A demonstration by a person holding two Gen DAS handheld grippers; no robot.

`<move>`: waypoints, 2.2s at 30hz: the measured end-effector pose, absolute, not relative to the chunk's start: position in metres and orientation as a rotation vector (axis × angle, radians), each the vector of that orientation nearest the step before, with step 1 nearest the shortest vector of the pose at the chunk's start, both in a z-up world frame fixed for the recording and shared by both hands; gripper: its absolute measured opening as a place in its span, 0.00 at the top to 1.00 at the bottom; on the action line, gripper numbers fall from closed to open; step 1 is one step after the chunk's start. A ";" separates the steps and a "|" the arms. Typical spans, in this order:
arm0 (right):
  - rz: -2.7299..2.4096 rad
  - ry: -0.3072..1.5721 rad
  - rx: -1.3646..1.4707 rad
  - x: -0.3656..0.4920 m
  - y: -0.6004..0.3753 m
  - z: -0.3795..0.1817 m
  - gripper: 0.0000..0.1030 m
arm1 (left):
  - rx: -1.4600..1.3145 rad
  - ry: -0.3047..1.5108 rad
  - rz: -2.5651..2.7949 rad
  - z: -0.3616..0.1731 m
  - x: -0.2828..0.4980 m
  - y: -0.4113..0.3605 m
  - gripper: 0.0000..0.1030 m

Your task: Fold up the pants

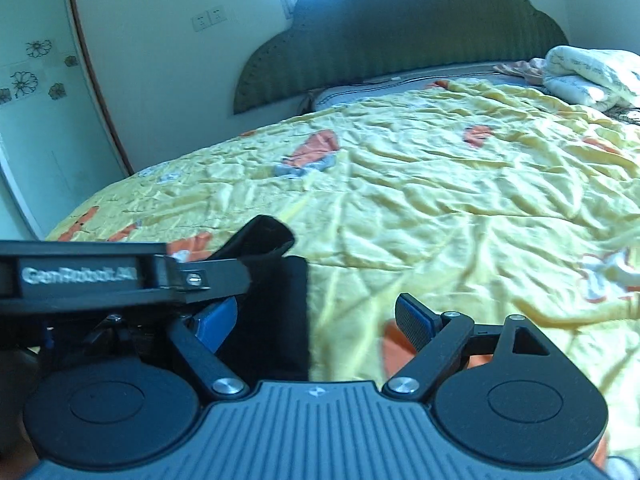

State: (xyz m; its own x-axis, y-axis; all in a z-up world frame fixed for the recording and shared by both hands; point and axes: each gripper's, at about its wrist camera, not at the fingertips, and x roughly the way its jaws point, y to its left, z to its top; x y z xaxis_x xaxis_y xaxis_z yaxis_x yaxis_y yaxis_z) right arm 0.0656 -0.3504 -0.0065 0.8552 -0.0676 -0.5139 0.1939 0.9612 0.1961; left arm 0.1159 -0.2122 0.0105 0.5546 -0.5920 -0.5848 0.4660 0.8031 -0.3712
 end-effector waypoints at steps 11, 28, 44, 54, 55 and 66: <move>-0.108 0.385 0.331 0.037 -0.353 0.024 0.15 | -0.231 0.722 -0.490 0.042 0.127 -0.119 0.35; 0.082 0.585 0.053 0.047 -0.278 0.007 0.15 | 0.124 0.654 -0.401 0.001 0.082 -0.060 0.33; 0.164 0.673 -0.129 0.049 -0.225 -0.013 0.16 | 0.141 0.684 -0.441 -0.014 0.053 -0.055 0.31; 0.159 0.661 -0.062 0.037 -0.240 -0.008 0.16 | 0.099 0.738 -0.429 -0.013 0.056 -0.041 0.29; 0.161 0.674 -0.093 0.036 -0.238 -0.011 0.16 | 0.097 0.737 -0.433 -0.013 0.054 -0.040 0.28; 0.063 0.614 0.218 0.045 -0.317 0.005 0.15 | -0.112 0.813 -0.445 0.002 0.104 -0.013 0.27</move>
